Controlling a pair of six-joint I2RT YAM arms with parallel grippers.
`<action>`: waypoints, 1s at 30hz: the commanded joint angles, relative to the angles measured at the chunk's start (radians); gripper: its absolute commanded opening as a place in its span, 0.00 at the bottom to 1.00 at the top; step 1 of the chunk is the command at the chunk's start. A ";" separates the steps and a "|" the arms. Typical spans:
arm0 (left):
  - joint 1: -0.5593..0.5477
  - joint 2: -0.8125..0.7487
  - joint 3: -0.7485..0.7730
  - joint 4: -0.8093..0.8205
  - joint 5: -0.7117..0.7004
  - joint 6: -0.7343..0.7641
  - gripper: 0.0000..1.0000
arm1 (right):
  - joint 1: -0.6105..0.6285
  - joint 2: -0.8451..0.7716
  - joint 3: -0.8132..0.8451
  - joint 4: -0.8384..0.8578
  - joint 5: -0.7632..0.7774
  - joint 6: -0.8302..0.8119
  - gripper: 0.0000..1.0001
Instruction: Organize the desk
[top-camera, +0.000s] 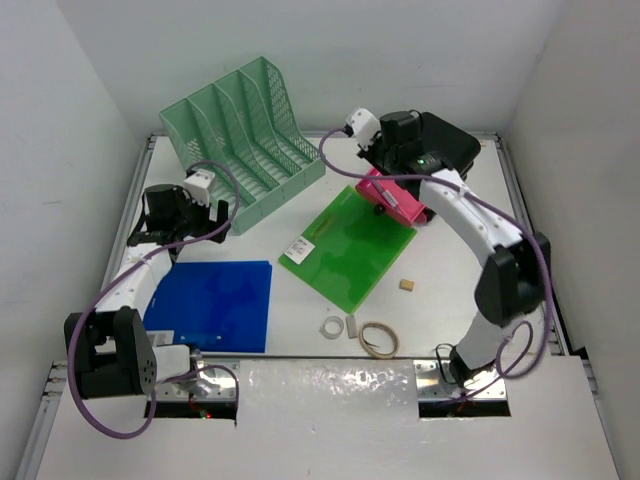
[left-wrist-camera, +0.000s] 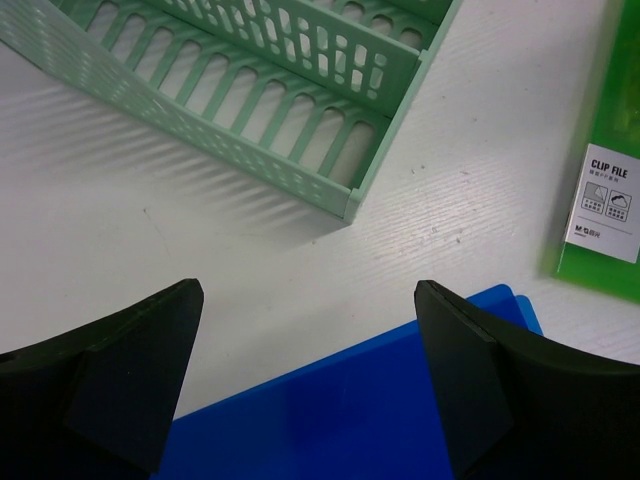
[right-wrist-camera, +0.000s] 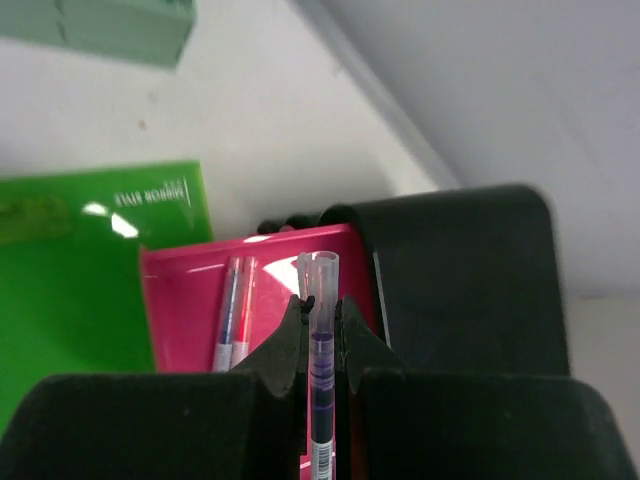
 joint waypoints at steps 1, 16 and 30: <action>0.001 0.001 0.033 0.028 -0.002 0.012 0.86 | -0.038 0.082 0.106 -0.095 -0.054 -0.039 0.00; 0.001 0.019 0.038 0.024 0.018 0.010 0.86 | -0.087 0.066 0.131 -0.134 -0.052 0.034 0.51; -0.002 0.033 0.047 0.027 0.011 0.007 0.86 | 0.321 -0.367 -0.807 0.493 0.366 0.887 0.27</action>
